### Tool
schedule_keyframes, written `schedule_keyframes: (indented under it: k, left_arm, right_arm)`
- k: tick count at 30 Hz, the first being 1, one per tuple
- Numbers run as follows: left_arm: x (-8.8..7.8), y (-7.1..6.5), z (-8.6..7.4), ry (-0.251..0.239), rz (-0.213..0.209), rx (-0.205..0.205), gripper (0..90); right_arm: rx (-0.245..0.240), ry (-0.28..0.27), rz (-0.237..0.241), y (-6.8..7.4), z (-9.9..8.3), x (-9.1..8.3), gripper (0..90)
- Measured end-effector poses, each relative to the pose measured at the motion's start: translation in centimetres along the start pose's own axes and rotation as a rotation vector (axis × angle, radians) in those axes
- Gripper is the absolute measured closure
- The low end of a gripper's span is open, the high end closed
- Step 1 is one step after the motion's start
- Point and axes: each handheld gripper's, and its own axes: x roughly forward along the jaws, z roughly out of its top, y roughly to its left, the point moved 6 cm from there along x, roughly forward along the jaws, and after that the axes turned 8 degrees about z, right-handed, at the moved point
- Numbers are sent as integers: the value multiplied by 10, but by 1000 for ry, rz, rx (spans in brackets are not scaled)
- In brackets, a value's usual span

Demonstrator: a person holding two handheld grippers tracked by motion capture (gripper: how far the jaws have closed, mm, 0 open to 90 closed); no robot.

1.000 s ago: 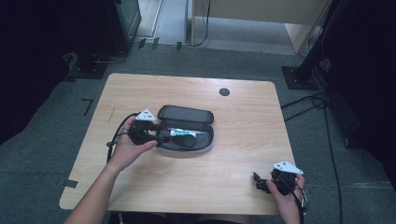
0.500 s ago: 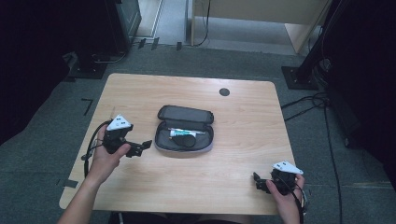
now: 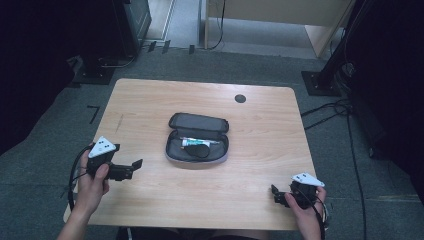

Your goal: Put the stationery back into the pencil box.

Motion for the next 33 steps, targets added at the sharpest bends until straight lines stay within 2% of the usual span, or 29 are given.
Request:
schedule_keyframes:
  k: [6,10,17,24,29,33]
  left_arm:
    - [-8,17,-27,6,32,-50,0]
    - [-8,28,-48,29,77,-72,0]
    - [-5,43,-83,85,128,-100,0]
    - [1,46,-102,134,207,-73,0]
    - [6,45,-108,157,224,-47,0]
    - [8,45,-110,170,230,-55,0]
  right_arm:
    - [0,0,0,0,0,0,0]
    - [0,0,0,0,0,0,0]
    - [0,1,0,0,0,0,0]
    - [-1,1,0,0,0,0,0]
    - [0,0,0,0,0,0,0]
    - [0,0,1,0,0,0,0]
